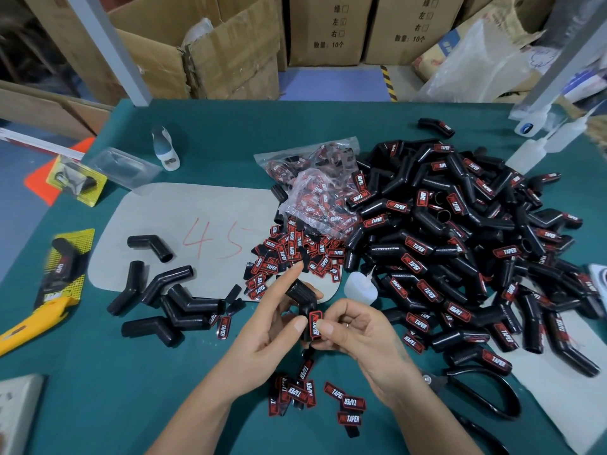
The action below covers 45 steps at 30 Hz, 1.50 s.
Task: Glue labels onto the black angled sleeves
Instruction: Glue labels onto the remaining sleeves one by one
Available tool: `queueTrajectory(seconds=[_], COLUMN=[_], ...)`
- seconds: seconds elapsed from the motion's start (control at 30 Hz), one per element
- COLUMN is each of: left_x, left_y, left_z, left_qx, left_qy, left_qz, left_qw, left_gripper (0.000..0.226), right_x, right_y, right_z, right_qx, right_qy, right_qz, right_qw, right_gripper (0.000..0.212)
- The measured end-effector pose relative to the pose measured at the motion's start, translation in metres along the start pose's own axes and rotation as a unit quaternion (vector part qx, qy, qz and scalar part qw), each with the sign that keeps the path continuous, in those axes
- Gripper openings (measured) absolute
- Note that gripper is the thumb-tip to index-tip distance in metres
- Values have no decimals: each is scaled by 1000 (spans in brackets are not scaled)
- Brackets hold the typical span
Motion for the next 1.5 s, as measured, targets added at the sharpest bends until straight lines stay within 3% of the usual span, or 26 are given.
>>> queueTrajectory(seconds=[1.5], left_x=[-1], left_y=[-11], left_z=[-3], left_qx=[3], left_qy=[9], left_qz=[12], left_qw=[1000], left_gripper=[65], right_x=[-2], right_y=[2], right_z=[-1], right_qx=[-13], right_qy=[14], right_qz=[-8], right_qw=[1000], right_gripper=[10])
Point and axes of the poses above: each hand's wrist, its own z-axis away from the middle knuckle, its own x-axis out of the palm, y = z × x, the point moved 4 cm from there along -z, towards the middle knuckle, and after that the axes turned 10 degrees about -x, right-handed, at the moved point
